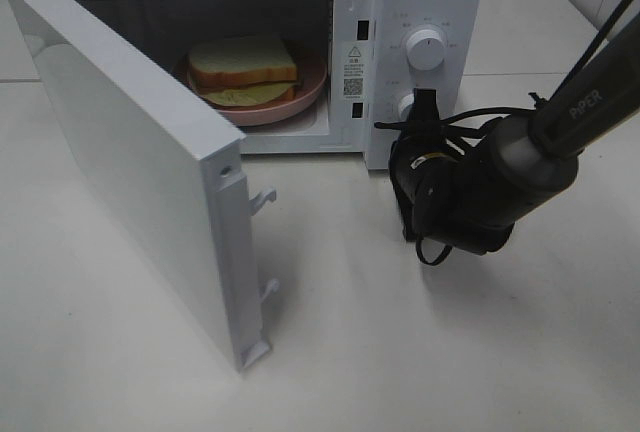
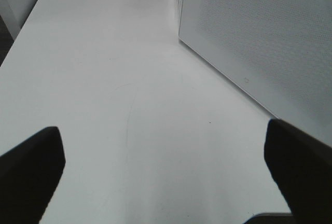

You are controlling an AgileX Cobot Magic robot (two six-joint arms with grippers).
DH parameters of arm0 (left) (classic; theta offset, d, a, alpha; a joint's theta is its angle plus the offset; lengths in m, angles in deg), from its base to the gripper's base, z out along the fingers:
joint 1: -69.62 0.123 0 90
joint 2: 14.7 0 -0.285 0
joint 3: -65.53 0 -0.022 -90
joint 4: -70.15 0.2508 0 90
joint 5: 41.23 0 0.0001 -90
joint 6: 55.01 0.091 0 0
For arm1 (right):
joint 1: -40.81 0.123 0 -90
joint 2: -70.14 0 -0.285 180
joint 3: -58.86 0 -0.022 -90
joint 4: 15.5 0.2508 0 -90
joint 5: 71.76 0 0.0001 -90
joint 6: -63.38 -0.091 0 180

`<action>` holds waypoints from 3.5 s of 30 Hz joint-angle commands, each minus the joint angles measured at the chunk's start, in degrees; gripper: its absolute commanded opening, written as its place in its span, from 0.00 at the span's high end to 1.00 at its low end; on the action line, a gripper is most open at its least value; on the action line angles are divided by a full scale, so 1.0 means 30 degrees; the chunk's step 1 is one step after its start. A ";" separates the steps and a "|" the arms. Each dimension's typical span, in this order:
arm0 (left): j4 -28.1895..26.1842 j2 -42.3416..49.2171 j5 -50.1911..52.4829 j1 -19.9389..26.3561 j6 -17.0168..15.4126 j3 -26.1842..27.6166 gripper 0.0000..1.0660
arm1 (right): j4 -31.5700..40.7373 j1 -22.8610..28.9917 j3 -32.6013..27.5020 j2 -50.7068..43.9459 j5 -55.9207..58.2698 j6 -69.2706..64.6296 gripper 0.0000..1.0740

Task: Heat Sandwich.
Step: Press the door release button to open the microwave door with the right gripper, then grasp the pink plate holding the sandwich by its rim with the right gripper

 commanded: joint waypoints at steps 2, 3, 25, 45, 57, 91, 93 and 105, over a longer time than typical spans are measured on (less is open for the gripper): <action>-0.0095 0.0076 0.0267 0.0057 -0.0038 -0.0057 0.06 | -0.1662 -0.1127 0.1872 -0.0363 -0.4603 0.0095 1.00; -0.0095 0.0076 0.0267 0.0057 -0.0038 -0.0057 0.06 | -0.1662 -0.1127 0.1872 -0.0363 -0.4545 0.0095 1.00; -0.0095 0.0076 0.0267 0.0057 -0.0038 -0.0057 0.06 | -0.1833 -0.1012 -0.0879 -0.1681 -0.0153 -0.0134 1.00; -0.0095 0.0076 0.0267 0.0057 -0.0038 -0.0057 0.06 | -0.2865 -0.1012 -0.4259 -0.5882 0.7830 0.4488 1.00; -0.0095 0.0076 0.0267 0.0057 -0.0038 -0.0057 0.06 | -0.2865 -0.1050 -0.4259 -0.8594 1.3484 1.2185 0.98; -0.0095 0.0076 0.0267 0.0057 -0.0038 -0.0057 0.06 | -0.9568 -0.1050 -0.3056 -1.2758 2.9431 2.5840 0.89; -0.0095 0.0076 0.0267 0.0057 -0.0038 -0.0057 0.06 | -0.9778 -0.1050 -0.2712 -1.2758 3.0233 2.5879 0.88; -0.0095 0.0076 0.0267 0.0057 -0.0038 -0.0057 0.06 | -1.0275 -0.1050 0.0630 -1.2758 3.4912 3.1264 0.85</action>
